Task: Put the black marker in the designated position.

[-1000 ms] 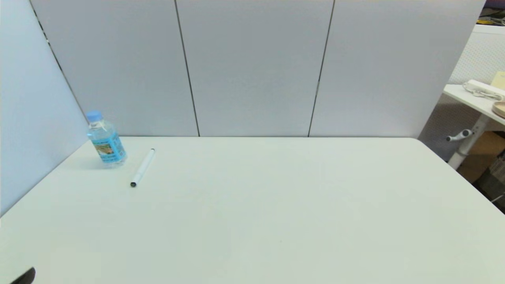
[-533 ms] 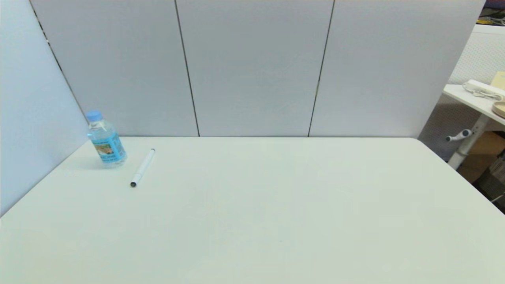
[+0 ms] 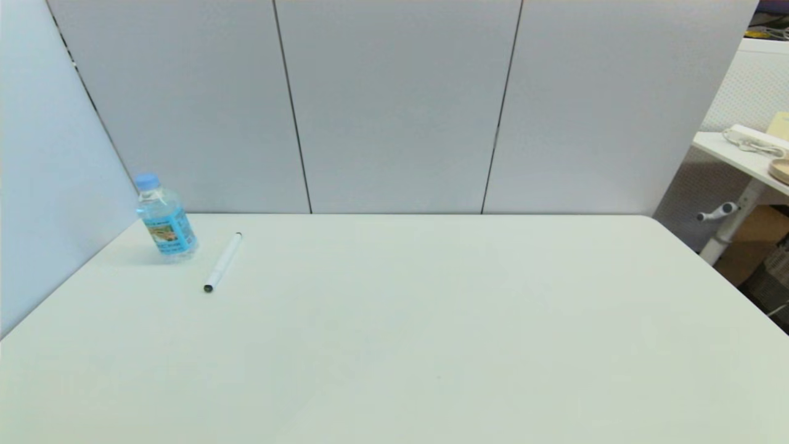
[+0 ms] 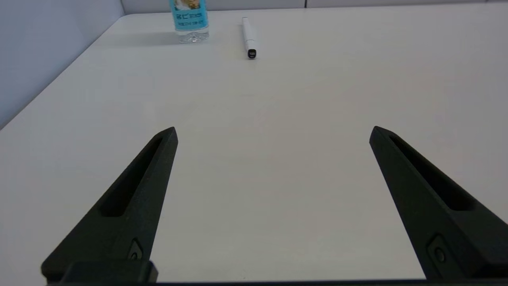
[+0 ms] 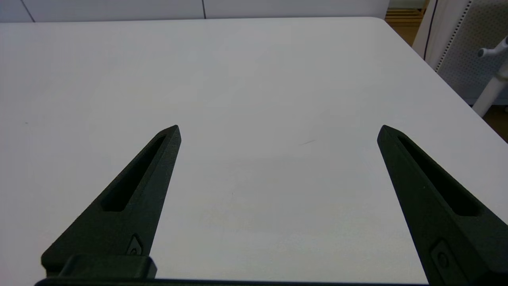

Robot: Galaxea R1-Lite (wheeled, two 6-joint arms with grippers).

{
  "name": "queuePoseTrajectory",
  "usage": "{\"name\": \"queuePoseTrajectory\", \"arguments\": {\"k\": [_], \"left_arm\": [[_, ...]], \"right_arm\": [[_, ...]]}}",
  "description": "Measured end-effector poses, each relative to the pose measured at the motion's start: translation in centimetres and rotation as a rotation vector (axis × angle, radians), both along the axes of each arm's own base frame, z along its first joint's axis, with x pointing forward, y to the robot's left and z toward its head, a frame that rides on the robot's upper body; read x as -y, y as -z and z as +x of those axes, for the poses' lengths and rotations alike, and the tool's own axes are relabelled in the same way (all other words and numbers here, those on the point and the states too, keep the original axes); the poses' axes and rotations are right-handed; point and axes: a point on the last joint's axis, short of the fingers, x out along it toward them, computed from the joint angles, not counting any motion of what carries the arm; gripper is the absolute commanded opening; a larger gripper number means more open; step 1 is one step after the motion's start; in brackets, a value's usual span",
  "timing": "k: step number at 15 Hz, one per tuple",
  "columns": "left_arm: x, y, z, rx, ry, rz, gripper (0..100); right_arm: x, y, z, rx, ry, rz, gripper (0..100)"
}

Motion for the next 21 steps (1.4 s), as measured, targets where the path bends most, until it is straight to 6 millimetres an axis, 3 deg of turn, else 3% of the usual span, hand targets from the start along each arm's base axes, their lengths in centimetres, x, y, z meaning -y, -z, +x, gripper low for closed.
{"name": "queuePoseTrajectory", "arguments": {"k": [21], "left_arm": [[-0.02, 0.14, -0.09, 0.009, -0.012, -0.013, 100]], "right_arm": [[0.00, 0.00, 0.00, 0.000, 0.001, 0.000, 100]]}}
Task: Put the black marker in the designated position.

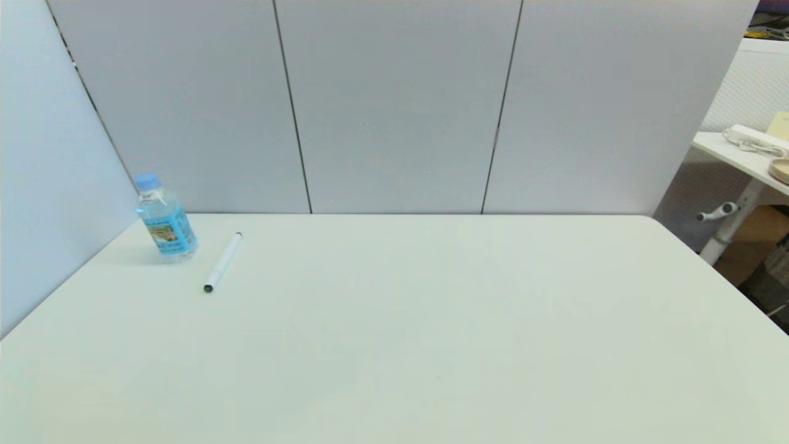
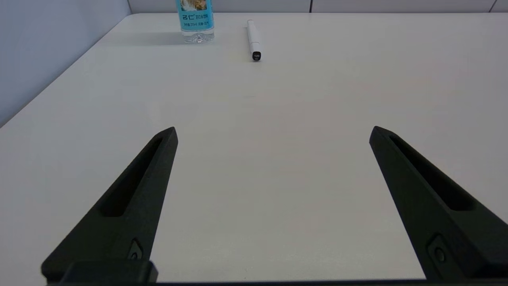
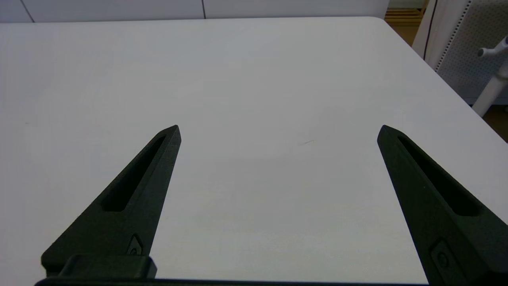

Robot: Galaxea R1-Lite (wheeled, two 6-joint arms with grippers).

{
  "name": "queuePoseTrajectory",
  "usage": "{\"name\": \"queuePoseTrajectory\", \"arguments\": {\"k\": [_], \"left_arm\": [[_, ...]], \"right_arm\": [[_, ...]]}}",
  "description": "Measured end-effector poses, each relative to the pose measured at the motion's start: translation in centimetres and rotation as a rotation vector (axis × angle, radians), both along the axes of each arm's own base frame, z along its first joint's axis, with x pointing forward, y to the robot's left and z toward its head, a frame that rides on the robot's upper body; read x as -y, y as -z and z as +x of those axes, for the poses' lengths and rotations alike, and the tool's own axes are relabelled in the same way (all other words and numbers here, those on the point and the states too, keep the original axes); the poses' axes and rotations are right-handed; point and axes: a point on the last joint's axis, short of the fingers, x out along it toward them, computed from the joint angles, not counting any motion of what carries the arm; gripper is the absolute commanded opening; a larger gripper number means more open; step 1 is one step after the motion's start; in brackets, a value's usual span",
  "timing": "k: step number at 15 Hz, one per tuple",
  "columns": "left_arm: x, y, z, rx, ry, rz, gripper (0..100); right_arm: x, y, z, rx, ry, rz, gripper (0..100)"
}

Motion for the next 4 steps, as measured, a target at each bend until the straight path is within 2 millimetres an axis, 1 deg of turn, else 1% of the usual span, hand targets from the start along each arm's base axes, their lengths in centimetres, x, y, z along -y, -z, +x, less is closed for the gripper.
{"name": "queuePoseTrajectory", "arguments": {"k": [4], "left_arm": [[0.00, 0.00, 0.00, 0.000, 0.000, 0.000, 100]], "right_arm": [[0.00, 0.00, 0.00, 0.000, 0.000, 0.000, 100]]}}
